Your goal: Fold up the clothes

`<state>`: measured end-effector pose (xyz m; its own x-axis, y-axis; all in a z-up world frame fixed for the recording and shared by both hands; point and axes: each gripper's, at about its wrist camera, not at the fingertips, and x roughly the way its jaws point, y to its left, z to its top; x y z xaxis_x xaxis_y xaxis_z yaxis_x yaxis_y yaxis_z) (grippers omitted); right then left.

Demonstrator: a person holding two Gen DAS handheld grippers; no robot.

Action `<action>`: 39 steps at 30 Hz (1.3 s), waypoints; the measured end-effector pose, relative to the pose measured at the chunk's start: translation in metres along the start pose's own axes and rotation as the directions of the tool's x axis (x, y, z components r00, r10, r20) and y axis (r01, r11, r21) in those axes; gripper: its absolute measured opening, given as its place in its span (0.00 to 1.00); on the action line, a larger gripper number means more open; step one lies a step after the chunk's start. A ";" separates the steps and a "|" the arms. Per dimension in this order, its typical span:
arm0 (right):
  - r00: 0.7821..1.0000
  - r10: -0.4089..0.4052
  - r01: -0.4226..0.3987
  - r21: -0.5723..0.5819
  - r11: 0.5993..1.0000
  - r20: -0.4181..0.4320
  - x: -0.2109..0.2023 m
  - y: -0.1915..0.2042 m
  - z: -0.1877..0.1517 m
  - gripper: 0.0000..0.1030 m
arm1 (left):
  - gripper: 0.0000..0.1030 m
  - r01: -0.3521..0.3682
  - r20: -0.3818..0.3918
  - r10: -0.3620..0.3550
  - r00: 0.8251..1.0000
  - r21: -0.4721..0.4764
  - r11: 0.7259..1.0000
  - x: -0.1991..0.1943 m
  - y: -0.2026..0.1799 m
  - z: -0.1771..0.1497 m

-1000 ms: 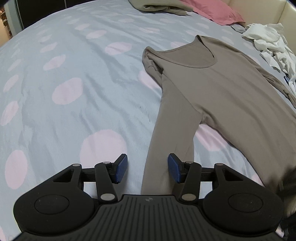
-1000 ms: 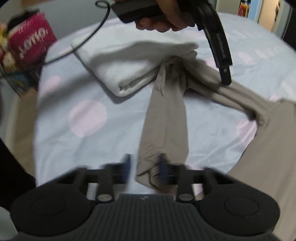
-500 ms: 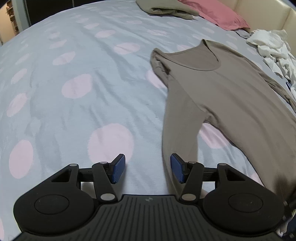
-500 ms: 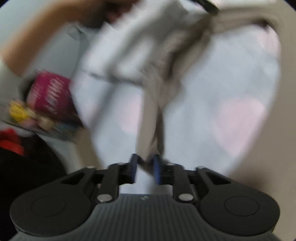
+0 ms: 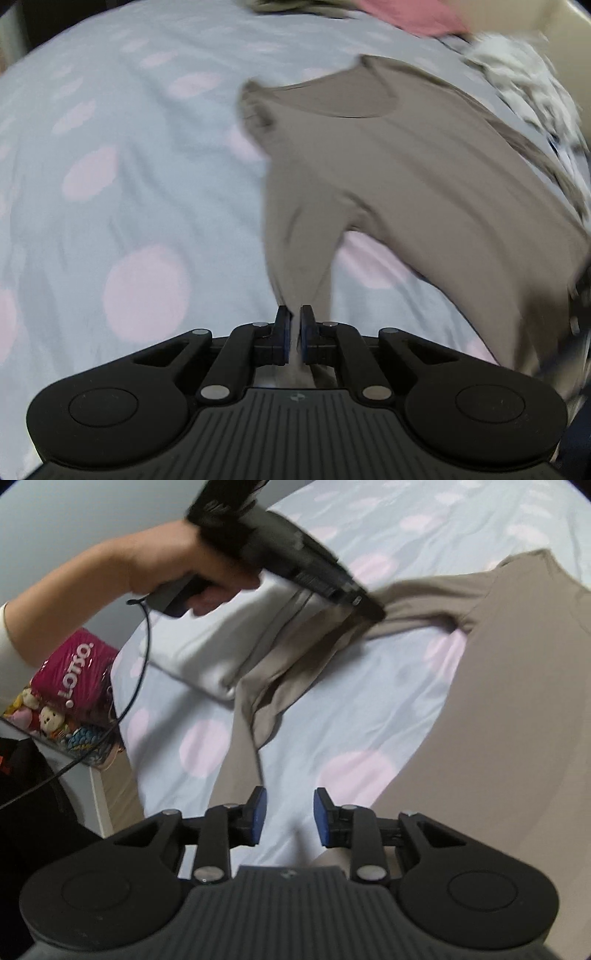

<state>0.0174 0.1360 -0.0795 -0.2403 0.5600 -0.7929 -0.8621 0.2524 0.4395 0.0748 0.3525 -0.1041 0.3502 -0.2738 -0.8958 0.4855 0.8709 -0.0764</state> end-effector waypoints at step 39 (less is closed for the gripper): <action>0.979 -0.173 0.132 0.310 0.942 0.110 0.018 -0.095 0.045 0.01 | 0.50 0.156 0.206 -0.099 0.974 -0.284 0.946 0.002 0.035 -0.001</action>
<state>0.1153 0.1576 -0.1168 -0.0371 0.5912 -0.8056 -0.7054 0.5556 0.4402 0.0917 0.3831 -0.1087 0.4576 -0.4366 -0.7746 0.2868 0.8971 -0.3362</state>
